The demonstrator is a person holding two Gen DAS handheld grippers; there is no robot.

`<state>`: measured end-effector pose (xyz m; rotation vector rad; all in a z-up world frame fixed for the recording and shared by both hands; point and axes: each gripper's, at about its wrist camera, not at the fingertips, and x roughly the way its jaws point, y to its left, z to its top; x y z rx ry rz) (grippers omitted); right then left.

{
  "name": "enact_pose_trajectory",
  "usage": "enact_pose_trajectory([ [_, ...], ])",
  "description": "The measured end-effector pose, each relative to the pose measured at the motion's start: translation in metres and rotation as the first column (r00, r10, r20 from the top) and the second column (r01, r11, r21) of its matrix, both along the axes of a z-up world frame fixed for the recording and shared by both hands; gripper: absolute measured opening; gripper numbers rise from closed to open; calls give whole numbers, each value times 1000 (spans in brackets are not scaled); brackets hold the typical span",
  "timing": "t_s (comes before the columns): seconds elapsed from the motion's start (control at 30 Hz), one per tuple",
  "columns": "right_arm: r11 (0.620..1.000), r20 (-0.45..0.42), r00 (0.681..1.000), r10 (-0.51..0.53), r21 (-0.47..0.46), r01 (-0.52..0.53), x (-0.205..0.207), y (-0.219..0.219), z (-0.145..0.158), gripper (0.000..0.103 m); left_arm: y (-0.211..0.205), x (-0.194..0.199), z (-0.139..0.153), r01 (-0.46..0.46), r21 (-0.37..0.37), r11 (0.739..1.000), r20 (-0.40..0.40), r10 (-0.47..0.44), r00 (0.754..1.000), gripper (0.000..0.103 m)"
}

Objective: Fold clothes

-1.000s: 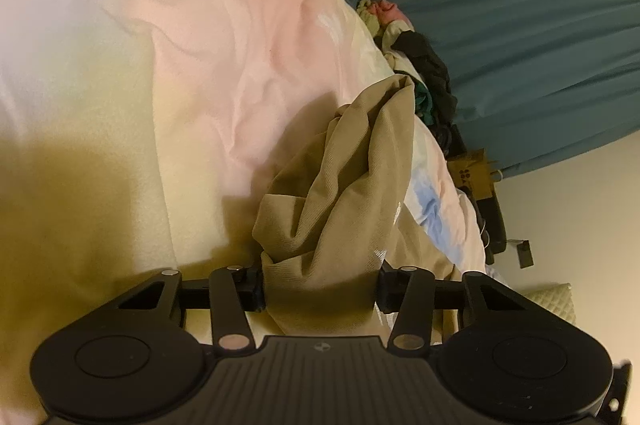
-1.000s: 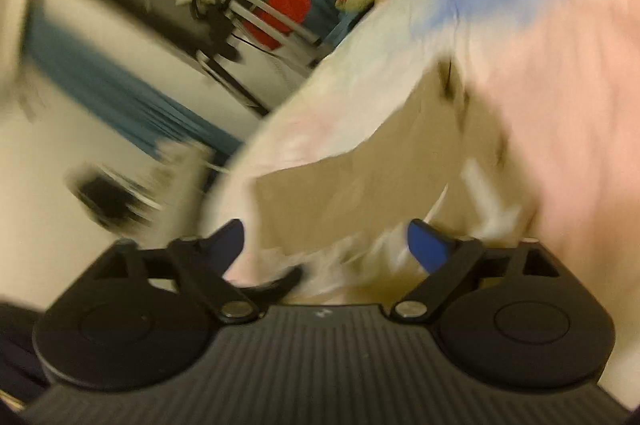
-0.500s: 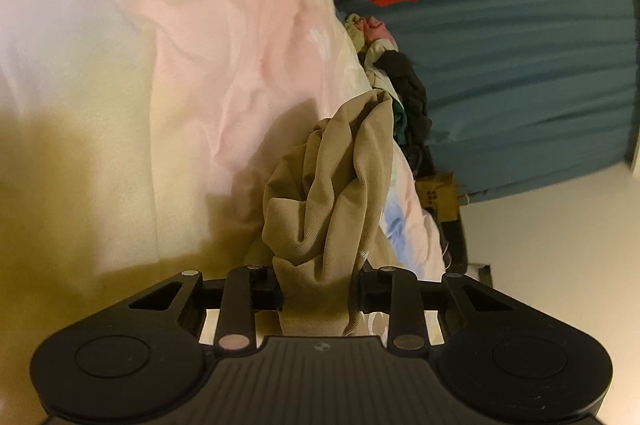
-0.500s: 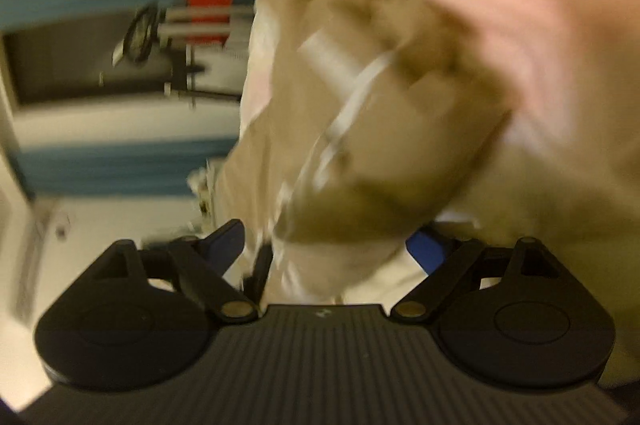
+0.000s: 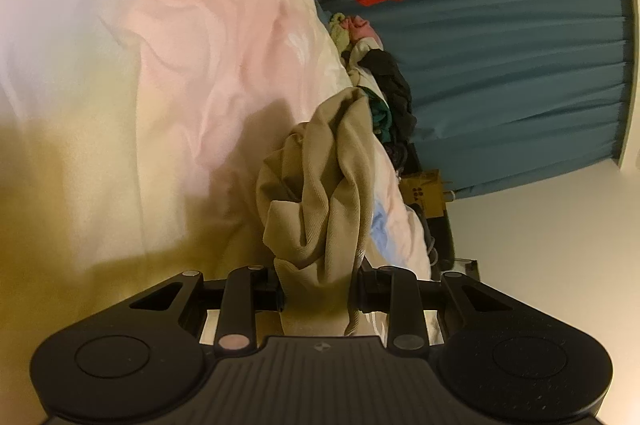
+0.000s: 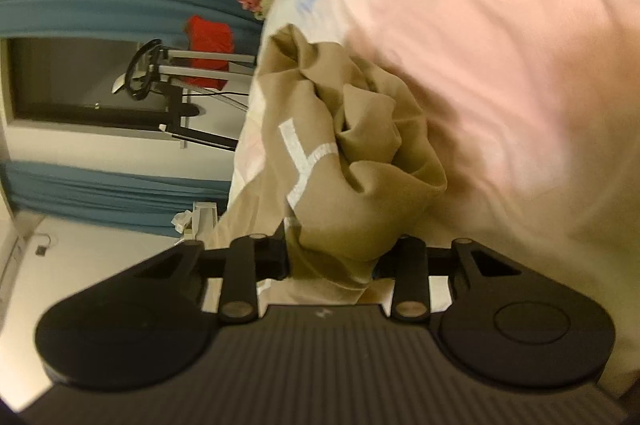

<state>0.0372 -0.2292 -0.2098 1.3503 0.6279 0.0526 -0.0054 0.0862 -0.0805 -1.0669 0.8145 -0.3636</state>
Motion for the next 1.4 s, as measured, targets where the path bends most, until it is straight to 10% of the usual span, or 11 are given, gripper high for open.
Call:
enact_pose_trajectory([
  [0.33,997,12,997,-73,-10,74,-20,-52,70,36,-67,34,70,128,5,992,-52,-127,991,31],
  [0.63,975,50,981,-190,-107,194,47,-161,116,36,-232,178,118,243,55,969,-70,-239,969,31],
  [0.8,934,135,959,-249,-230,275,102,-222,134,36,-317,260,137,283,37,958,83,-286,955,32],
  [0.97,871,222,930,-292,-340,355,157,-283,149,36,-367,299,106,298,115,948,160,-313,936,32],
  [1.2,870,13,960,-278,-420,258,158,-285,45,36,-357,292,-13,370,192,909,13,-380,925,32],
  [1.4,888,-17,956,-293,-377,265,126,-256,4,37,-340,274,-39,382,300,874,36,-411,911,39],
])
